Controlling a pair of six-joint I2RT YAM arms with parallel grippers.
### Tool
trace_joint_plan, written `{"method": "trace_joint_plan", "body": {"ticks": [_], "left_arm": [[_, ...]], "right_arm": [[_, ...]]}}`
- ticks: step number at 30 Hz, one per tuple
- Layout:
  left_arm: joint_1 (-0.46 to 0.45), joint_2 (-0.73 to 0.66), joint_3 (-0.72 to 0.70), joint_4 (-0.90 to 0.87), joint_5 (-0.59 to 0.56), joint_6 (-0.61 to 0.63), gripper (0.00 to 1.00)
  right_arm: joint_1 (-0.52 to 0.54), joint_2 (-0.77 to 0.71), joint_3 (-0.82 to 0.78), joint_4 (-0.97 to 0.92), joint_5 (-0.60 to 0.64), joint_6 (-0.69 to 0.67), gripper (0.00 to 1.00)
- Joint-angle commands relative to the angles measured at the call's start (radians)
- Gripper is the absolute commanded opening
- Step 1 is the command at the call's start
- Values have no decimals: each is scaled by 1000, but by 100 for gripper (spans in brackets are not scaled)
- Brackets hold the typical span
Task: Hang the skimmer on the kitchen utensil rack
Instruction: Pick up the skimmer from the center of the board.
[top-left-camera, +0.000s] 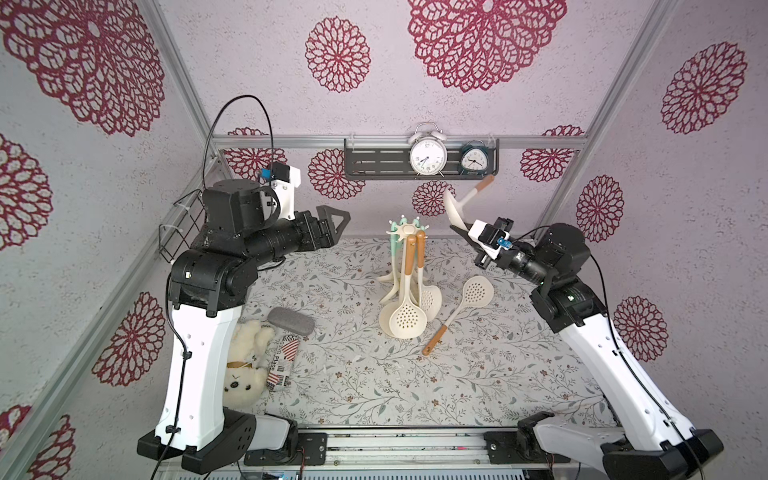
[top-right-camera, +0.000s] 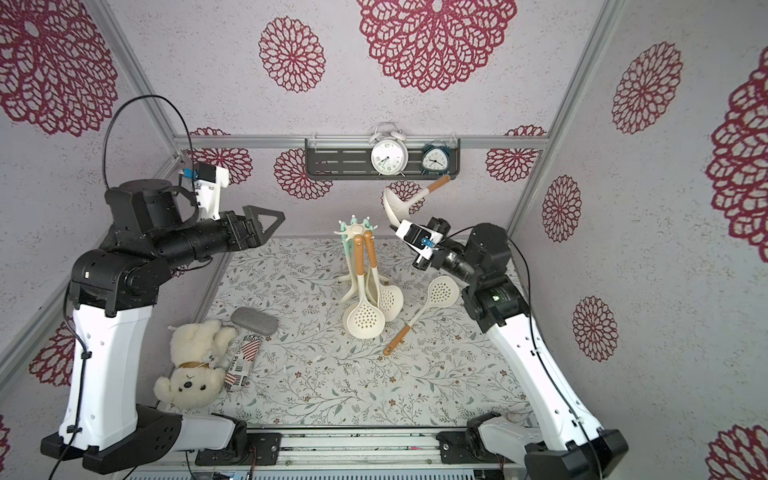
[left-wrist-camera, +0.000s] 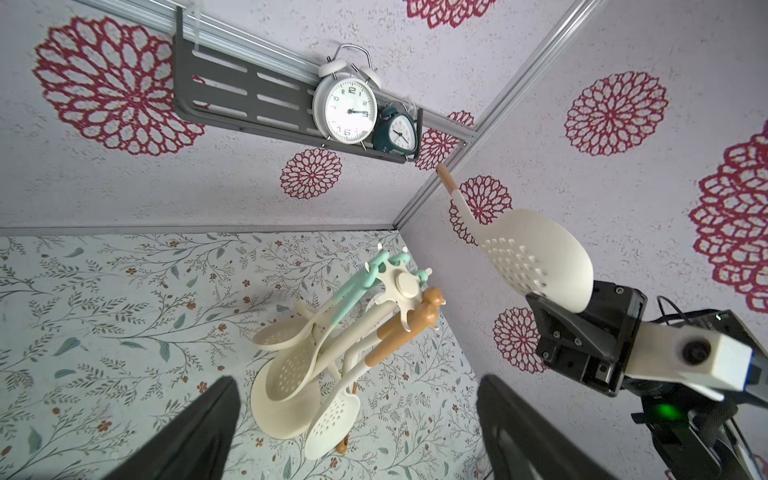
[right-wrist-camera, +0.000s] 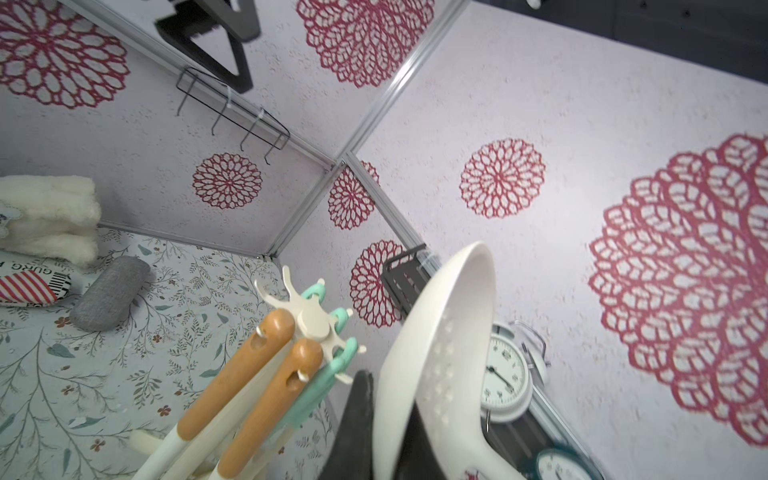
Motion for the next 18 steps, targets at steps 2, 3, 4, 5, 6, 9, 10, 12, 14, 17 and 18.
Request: {"method": "trace_joint_plan", "body": {"ticks": [2, 3, 4, 5, 6, 9, 10, 12, 14, 17, 18], "left_arm": [[113, -3, 24, 86, 106, -72, 95], [135, -4, 24, 94, 124, -79, 95], [153, -8, 19, 102, 138, -83, 95], [169, -14, 17, 108, 148, -86, 96], [187, -20, 13, 113, 164, -89, 96], [241, -33, 5, 131, 215, -108, 97], [262, -37, -1, 141, 234, -117, 97], [306, -42, -14, 168, 283, -144, 98], [336, -41, -22, 189, 324, -161, 98], [349, -24, -40, 203, 354, -165, 97], [349, -12, -41, 199, 365, -157, 97]], "right_arm": [[98, 107, 167, 41, -144, -234, 0], [125, 142, 212, 6, -146, -267, 0], [155, 173, 248, -18, -140, -299, 0], [180, 196, 281, -38, -138, -324, 0], [208, 223, 320, -65, -138, -354, 0], [291, 293, 431, -190, -114, -471, 0], [318, 312, 462, -233, -94, -516, 0], [381, 350, 502, -320, -16, -644, 0], [426, 376, 506, -351, 58, -751, 0], [441, 423, 536, -363, 67, -777, 0], [443, 440, 550, -370, 71, -789, 0]]}}
